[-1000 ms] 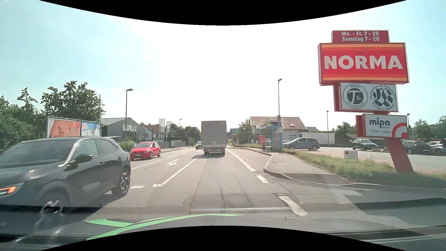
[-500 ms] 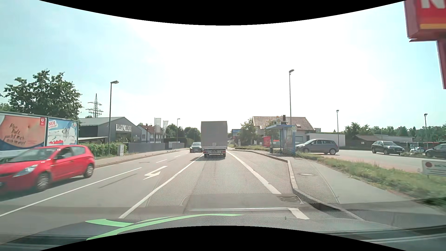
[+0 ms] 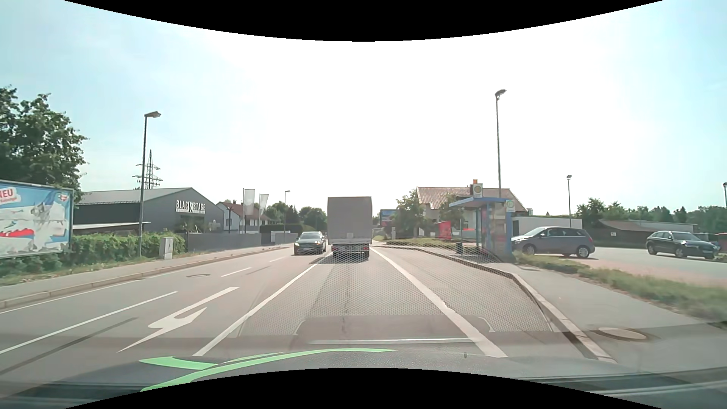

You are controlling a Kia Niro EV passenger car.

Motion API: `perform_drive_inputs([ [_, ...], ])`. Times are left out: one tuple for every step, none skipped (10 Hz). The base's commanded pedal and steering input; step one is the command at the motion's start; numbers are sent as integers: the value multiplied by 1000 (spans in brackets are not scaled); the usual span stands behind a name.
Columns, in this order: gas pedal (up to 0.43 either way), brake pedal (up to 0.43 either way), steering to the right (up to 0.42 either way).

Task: Follow the waypoints while adhering to traffic rules and regulations

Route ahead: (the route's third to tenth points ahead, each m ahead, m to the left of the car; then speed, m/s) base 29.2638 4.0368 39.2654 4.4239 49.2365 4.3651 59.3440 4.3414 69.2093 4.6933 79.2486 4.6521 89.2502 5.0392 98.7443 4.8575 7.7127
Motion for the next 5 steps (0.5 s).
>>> perform_drive_inputs([
  [110, 0, -6],
  [110, 0, -6],
  [118, 0, -6],
  [130, 0, -6],
  [138, 0, -6],
])
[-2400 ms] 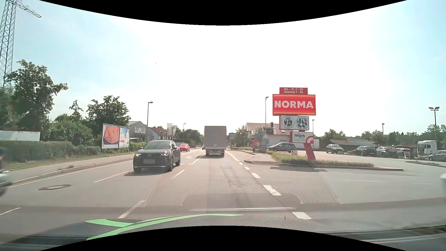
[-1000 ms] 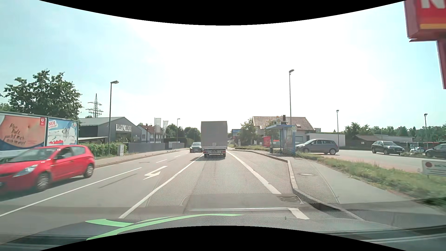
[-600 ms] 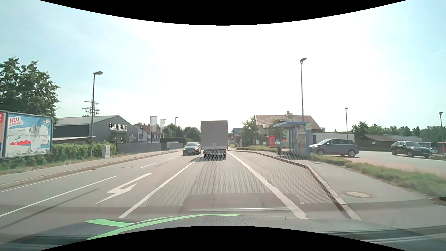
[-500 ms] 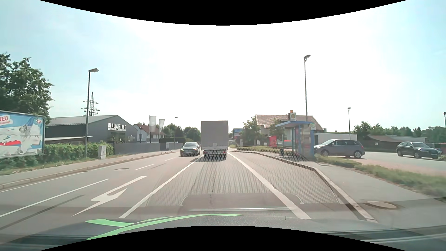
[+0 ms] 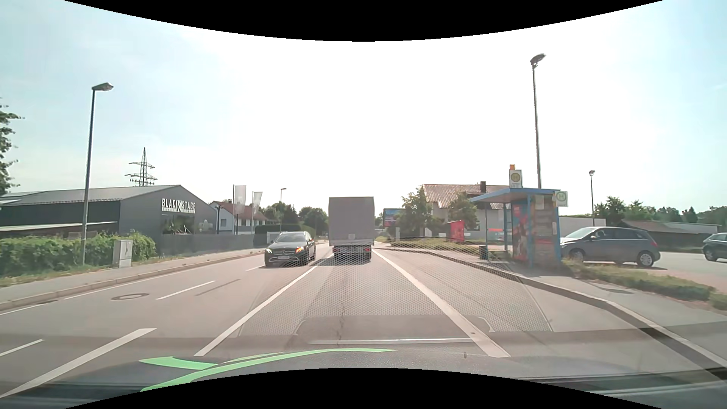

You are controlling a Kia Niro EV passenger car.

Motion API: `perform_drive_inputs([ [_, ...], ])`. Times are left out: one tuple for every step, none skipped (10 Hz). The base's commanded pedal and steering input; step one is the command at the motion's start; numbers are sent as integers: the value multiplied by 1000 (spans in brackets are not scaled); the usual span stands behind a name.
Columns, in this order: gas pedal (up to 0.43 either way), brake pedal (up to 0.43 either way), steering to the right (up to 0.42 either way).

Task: Follow the waypoints while adhering to traffic rules and regulations

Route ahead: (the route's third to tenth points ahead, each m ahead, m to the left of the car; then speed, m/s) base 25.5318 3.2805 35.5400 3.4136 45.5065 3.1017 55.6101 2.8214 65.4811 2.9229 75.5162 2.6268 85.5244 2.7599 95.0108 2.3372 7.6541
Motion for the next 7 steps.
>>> perform_drive_inputs([
  [150, 0, -6],
  [150, 0, -6],
  [150, 0, -6],
  [150, 0, -6],
  [150, 0, -6],
  [150, 0, -5],
  [150, 0, -5],
])
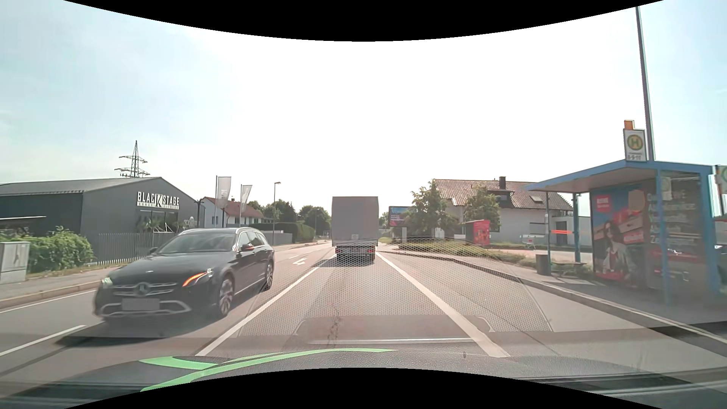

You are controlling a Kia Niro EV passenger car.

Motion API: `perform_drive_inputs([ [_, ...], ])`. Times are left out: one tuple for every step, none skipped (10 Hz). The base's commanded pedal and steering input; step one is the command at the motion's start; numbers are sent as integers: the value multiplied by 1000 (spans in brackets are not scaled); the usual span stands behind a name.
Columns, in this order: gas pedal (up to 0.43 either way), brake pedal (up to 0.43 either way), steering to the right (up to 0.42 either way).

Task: Follow the waypoints while adhering to traffic rules and regulations

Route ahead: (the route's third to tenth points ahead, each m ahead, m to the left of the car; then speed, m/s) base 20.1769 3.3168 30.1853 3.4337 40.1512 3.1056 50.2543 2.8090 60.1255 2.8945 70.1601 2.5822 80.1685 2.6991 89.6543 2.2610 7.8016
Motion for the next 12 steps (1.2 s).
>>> perform_drive_inputs([
  [150, 0, -5],
  [150, 0, -5],
  [150, 0, -4],
  [150, 0, -2],
  [150, 0, -2],
  [138, 0, -2],
  [118, 0, -2],
  [118, 0, -1],
  [118, 0, -1],
  [118, 0, -2],
  [118, 0, -1],
  [98, 0, -1],
])
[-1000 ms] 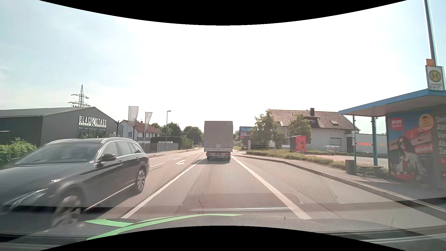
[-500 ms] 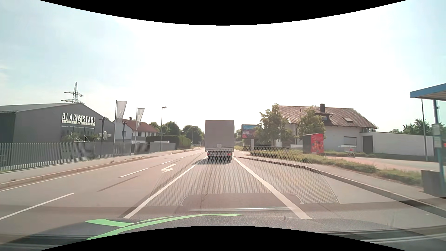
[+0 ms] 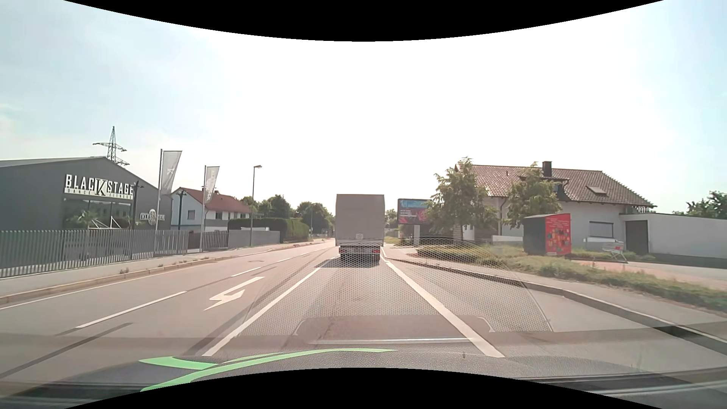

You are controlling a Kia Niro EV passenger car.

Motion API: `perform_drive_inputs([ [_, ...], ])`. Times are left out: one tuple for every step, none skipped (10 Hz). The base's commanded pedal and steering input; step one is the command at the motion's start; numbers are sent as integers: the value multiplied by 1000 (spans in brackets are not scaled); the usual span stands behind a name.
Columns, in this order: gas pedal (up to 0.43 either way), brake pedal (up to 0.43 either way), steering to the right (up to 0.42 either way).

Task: Follow the waypoints while adhering to traffic rules and regulations

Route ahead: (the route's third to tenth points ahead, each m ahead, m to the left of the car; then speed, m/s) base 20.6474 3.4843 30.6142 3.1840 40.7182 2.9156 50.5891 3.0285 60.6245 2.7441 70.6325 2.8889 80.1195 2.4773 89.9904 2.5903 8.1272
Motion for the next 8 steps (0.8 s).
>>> perform_drive_inputs([
  [39, 0, -1],
  [39, 0, -1],
  [39, 0, -1],
  [39, 0, -1],
  [39, 0, -1],
  [39, 0, -1],
  [39, 0, -1],
  [39, 0, 0],
])
